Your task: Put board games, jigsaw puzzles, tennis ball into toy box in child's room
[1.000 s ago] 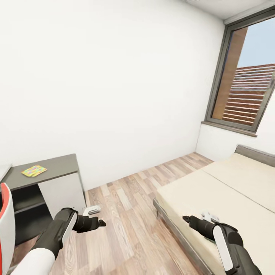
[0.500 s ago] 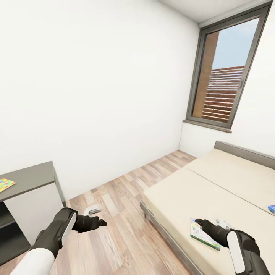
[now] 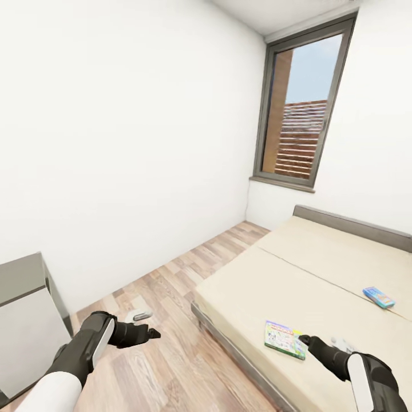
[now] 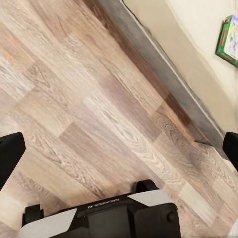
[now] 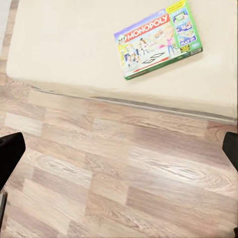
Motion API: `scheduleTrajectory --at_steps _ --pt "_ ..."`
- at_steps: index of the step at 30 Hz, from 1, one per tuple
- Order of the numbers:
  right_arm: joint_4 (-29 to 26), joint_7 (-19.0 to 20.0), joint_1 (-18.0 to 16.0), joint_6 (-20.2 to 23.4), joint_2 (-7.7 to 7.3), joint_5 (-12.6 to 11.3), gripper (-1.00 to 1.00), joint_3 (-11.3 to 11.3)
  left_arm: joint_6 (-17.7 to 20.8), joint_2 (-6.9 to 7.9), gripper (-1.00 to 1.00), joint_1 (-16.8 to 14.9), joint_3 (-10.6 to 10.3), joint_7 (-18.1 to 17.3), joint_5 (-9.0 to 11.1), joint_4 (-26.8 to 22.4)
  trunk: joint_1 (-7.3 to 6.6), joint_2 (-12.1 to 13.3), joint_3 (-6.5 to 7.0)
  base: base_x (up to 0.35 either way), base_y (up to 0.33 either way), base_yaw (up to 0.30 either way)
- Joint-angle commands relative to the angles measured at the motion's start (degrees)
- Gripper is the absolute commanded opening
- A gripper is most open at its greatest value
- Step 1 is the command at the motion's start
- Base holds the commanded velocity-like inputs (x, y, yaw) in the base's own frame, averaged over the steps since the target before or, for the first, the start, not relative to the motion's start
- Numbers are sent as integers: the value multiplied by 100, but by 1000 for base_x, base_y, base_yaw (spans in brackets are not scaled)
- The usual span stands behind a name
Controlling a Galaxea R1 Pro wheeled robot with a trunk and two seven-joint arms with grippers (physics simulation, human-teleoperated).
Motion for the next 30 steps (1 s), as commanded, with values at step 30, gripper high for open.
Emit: scheduleTrajectory --at_steps 30 --pt "335 22 -19 4 -3 5 100 -490 25 10 100 -4 16 -17 3 -6 3 -13 -114 6 67 -279"
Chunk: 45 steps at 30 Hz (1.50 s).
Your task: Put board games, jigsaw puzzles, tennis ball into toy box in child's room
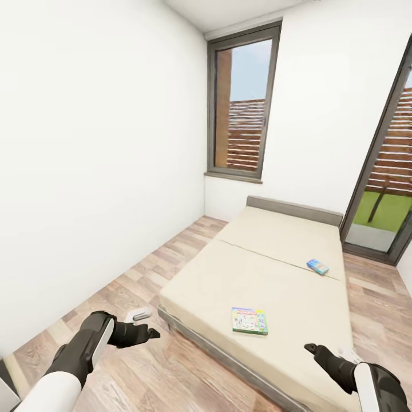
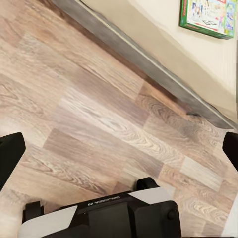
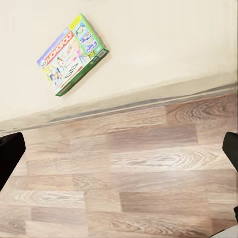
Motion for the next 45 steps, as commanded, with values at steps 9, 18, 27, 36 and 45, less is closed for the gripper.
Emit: scheduleTrajectory --at_steps 9,18,27,36,45 --pt "7 21 -9 22 7 7 100 -73 15 6 100 -7 17 -17 3 -6 3 -13 -43 0 5 -279" --pt "108 15 -9 20 -92 1 100 -88 9 7 100 -3 17 -17 3 -6 3 -13 -73 84 146 -279" --pt "111 2 -9 7 -126 6 100 -89 8 8 100 -3 22 -15 3 -6 3 -13 -91 156 246 -137" --pt "111 1 -9 8 -125 9 100 -85 6 8 100 -5 20 -16 -2 -6 3 -13 -96 154 204 -105" --pt "110 4 -9 13 -133 1 100 -87 5 8 100 -6 17 -17 1 -6 3 -13 -115 30 31 -253"
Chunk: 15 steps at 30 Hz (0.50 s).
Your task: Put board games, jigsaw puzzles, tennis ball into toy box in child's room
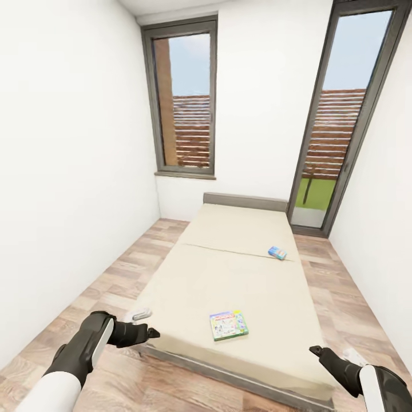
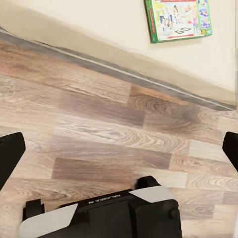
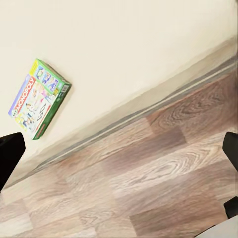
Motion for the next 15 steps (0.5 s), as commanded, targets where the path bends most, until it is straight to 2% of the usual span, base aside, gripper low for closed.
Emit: scheduleTrajectory --at_steps 1,7,15 --pt "-3 21 -8 28 2 9 100 -12 36 -1 100 -2 13 -15 1 -7 3 -12 -15 5 6 -268" --pt "1 24 -8 27 1 8 100 -16 36 -1 100 -1 11 -11 2 -7 3 -12 -29 37 45 -270" --pt "5 25 -8 27 -2 8 100 -13 36 -5 100 -1 6 -12 4 -7 3 -12 -48 92 160 -271"
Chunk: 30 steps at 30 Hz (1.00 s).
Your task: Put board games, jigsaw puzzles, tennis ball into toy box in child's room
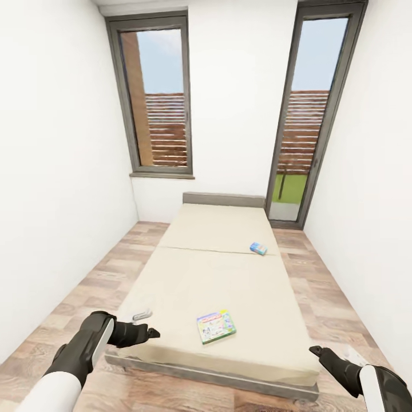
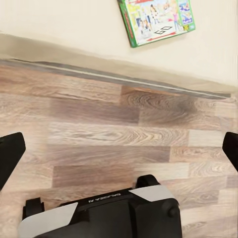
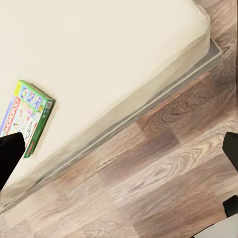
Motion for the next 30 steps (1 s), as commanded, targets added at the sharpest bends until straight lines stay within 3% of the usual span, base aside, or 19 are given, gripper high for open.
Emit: scheduleTrajectory --at_steps 1,19,30 --pt "-4 20 -8 30 1 10 100 -12 35 -1 100 -3 10 -16 2 -6 4 -12 -15 59 98 -272" --pt "-4 19 -8 30 5 10 100 -7 35 -5 100 -2 -21 -13 -6 -6 4 -12 -57 12 16 -272" --pt "-4 20 -8 30 5 10 100 -7 35 -3 100 -1 7 -13 -7 -6 4 -12 -83 134 112 -272"
